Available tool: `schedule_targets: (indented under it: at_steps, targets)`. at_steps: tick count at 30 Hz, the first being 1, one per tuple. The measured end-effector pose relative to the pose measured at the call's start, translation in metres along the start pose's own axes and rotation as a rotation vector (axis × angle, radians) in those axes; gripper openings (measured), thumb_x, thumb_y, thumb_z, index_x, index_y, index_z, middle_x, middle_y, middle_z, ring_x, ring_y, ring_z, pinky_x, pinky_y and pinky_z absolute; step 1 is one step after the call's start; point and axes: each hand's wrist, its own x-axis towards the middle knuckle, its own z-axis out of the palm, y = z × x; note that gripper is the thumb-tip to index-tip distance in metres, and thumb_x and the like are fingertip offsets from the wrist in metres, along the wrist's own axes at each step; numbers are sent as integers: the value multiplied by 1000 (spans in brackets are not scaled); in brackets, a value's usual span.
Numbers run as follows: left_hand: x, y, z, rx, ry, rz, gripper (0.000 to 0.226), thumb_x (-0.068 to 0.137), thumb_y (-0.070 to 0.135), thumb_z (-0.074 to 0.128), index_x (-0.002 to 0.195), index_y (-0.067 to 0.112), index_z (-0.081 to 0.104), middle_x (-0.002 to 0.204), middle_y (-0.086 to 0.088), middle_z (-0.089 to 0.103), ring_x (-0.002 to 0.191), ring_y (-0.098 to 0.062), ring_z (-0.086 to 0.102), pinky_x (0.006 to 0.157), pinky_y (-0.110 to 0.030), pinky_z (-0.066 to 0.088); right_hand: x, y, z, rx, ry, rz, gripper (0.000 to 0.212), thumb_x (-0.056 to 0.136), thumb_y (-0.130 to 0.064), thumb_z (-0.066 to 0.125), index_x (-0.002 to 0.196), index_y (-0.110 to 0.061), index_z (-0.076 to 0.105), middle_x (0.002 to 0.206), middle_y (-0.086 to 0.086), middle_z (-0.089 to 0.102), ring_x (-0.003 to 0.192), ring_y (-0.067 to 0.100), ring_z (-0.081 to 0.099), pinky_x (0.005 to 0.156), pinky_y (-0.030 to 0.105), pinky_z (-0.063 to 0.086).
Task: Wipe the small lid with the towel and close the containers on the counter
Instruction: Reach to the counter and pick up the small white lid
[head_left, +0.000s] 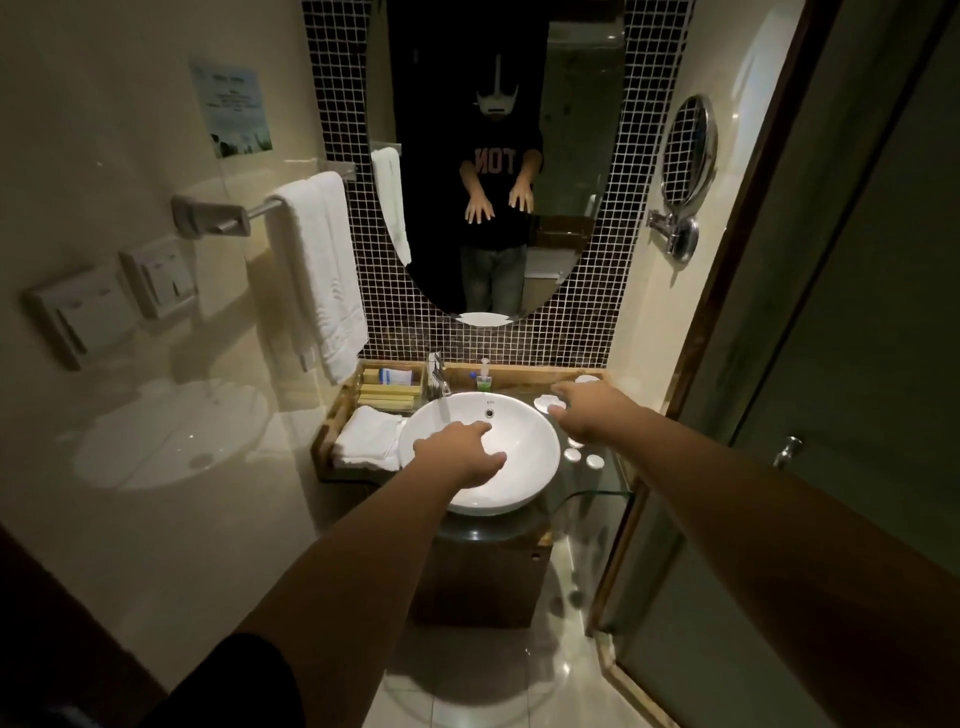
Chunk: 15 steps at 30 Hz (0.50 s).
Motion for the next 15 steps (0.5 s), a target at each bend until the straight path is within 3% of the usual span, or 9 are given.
schedule_targets:
  at_steps: [3, 8, 15]
  targets:
    - [41, 18, -19, 17, 50, 1, 70, 85, 66, 44, 148, 38, 32, 155, -2, 40, 138, -29, 40, 107, -57, 36, 48, -8, -17, -7, 27, -73, 50, 98, -44, 45, 145, -26, 48, 139, 11, 60, 123, 31, 56, 89, 40, 47]
    - [113, 27, -53, 57, 105, -6, 70, 86, 63, 46, 149, 33, 33, 153, -10, 42, 136, -32, 42, 106, -54, 41, 133, -1, -41, 48, 18, -156, 59, 99, -41, 47, 154, -22, 37, 156, 13, 44, 141, 34, 42, 113, 46, 38]
    - [195, 8, -57, 125, 101, -104, 71, 86, 66, 43, 148, 34, 34, 153, -5, 42, 137, -30, 42, 104, -52, 42, 235, 11, -26, 52, 15, -234, 56, 101, -41, 43, 154, -21, 37, 156, 14, 43, 140, 34, 43, 112, 48, 40]
